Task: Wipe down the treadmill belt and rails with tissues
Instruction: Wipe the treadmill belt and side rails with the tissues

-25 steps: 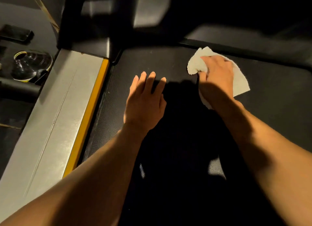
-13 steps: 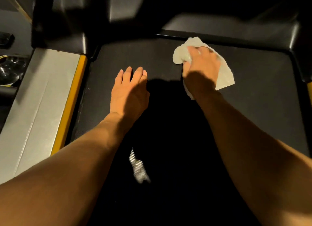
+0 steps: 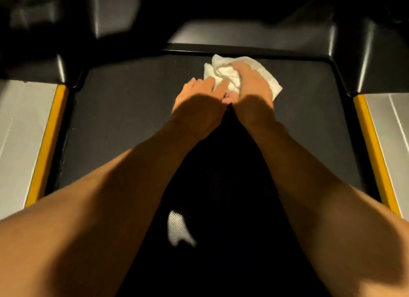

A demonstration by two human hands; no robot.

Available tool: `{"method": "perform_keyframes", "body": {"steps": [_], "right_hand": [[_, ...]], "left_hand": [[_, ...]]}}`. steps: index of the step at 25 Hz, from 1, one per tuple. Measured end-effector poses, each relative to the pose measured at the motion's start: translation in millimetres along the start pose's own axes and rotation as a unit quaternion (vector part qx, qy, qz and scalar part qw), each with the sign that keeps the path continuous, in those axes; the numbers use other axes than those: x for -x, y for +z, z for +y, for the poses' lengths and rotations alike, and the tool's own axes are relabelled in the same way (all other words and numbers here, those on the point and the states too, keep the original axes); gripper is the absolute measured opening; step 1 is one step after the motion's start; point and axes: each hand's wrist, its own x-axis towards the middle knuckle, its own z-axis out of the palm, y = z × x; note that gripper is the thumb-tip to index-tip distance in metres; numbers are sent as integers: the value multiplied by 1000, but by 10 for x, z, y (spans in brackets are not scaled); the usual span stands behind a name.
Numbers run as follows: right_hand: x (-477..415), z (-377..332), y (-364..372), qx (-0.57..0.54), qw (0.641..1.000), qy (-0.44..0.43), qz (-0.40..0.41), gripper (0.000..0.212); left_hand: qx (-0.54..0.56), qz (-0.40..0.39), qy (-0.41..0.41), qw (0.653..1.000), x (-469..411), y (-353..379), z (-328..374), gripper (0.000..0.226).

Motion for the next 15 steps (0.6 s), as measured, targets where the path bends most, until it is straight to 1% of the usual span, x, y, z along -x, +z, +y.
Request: {"method": "perform_keyframes", "body": {"steps": [1, 2, 3, 4, 5, 6, 7, 8, 9, 10, 11, 12, 13, 15], "right_hand": [[-54, -103, 32, -13, 1000, 0, -11, 46], [-79, -144, 119, -5, 1000, -20, -14, 43], [-24, -98, 165, 10, 999, -51, -11, 42], [28, 29, 166, 21, 997, -77, -14, 41], [110, 190, 140, 53, 994, -89, -43, 39], [153, 364, 113, 105, 988, -82, -75, 36], [144, 507, 113, 138, 985, -70, -71, 37], [77, 543, 118, 150, 986, -57, -39, 39], [-28, 494, 145, 128, 991, -43, 0, 42], [-155, 393, 194, 91, 996, -19, 14, 45], [-233, 245, 206, 55, 998, -5, 11, 48], [-277, 151, 247, 39, 999, -20, 6, 48], [-244, 108, 253, 40, 998, -54, 11, 45], [-131, 257, 196, 69, 989, -130, 11, 36]], "left_hand": [[20, -13, -57, 998, -137, -43, -24, 39], [40, -27, -100, 994, -243, -74, -63, 37], [34, -46, -117, 991, -289, -101, -72, 36], [15, -80, -112, 990, -309, -123, -52, 36], [-6, -108, -88, 990, -286, -139, -15, 35], [-21, -113, -46, 992, -243, -125, 54, 33], [-32, -90, 2, 995, -200, -111, 137, 31], [-41, -53, 31, 997, -204, -108, 160, 31], [-44, -15, 31, 998, -239, -131, 149, 35], [-56, -2, 15, 998, -285, -146, 103, 39], [-69, -5, -9, 998, -312, -161, 64, 41], [-68, -16, -36, 997, -321, -156, 34, 40], [-23, -17, -68, 997, -306, -152, 25, 35], [154, -19, -128, 979, -322, -146, 82, 25]]}}
